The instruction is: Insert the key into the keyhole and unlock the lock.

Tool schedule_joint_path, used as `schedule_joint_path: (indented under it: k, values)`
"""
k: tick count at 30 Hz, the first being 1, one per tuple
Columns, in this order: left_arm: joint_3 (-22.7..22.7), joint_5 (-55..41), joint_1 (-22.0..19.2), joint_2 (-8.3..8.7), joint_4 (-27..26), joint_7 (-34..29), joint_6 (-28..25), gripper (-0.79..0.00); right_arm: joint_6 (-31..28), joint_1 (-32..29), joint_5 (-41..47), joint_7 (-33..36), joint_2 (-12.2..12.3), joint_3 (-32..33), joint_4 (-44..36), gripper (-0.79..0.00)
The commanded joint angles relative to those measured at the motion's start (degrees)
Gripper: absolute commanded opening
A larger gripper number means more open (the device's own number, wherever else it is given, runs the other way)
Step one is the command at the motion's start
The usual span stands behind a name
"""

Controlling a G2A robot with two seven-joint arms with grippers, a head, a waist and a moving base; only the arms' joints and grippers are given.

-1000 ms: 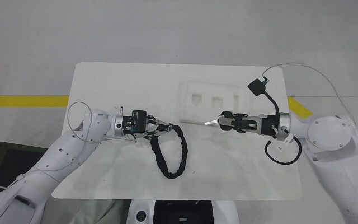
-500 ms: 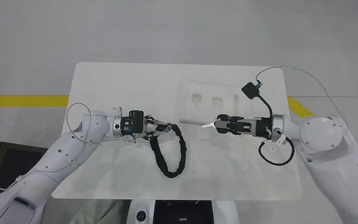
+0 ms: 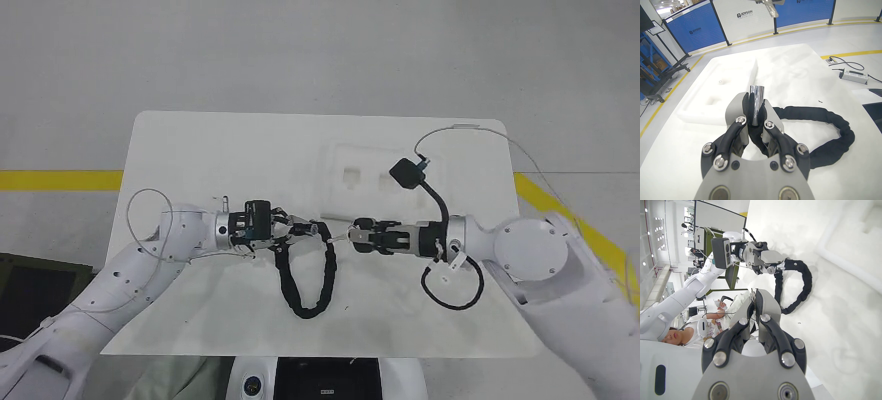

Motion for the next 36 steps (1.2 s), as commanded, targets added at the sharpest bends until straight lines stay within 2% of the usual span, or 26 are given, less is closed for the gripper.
schedule_joint_path:
  k: [1,9,18,36]
  values:
    - [0.05,-0.44,0.01,-0.31,0.47,-0.14,0.51,-0.785,2.18,1.25,-1.62,0.01,-0.32,-2.05,-0.68,-0.785]
    - [-0.04,-1.68,0.18,-1.26,1.85,-1.06,0.85,-0.785,8.26,4.39,-9.23,-3.4,-1.36,-6.8,-2.14,-0.785]
    - [-1.25,-5.13,1.62,-1.74,2.41,-1.58,-0.36,-0.785,10.38,4.5,-13.84,-9.03,-2.35,-9.45,-2.06,-0.785]
    - [-2.4,-7.18,2.58,-2.71,2.7,-3.87,-0.78,-0.785,12.37,7.62,-18.93,-7.27,-3.82,-11.84,0.07,-0.785]
